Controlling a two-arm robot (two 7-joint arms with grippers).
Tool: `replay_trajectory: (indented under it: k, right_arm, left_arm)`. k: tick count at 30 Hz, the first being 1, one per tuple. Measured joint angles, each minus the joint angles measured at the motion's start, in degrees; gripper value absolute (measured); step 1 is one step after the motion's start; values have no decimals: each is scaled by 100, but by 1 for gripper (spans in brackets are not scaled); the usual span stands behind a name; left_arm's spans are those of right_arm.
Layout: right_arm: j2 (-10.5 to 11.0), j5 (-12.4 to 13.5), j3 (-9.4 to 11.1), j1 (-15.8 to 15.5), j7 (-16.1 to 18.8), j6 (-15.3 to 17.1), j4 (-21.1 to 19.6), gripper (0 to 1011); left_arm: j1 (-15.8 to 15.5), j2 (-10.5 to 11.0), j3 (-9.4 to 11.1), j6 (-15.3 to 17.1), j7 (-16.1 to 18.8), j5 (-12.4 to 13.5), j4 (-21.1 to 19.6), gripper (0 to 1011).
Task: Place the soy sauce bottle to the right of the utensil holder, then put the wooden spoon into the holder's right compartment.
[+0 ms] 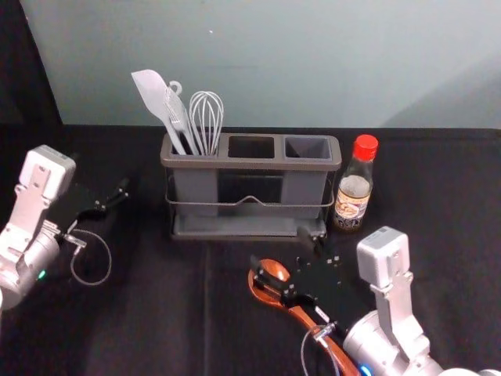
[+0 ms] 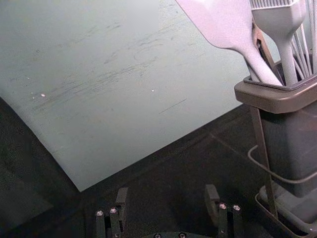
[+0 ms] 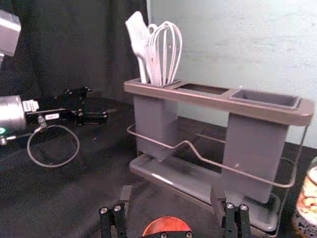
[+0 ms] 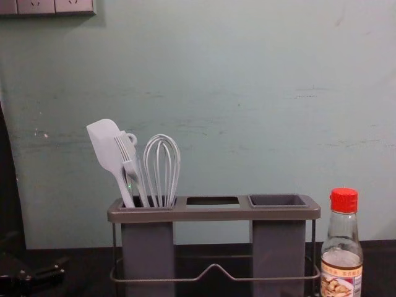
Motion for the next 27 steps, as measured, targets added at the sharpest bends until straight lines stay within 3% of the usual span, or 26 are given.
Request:
replay_trajectory:
  k: [22,27]
  right_arm:
    - [-6,6,10,-5,-2,8,-20,1002]
    - [17,-37,-28,-8,-18,366,-150,1002]
  left_arm:
    - [0,0,0,0,0,0,0,1000]
    - [0,0,0,0,0,0,0,1000]
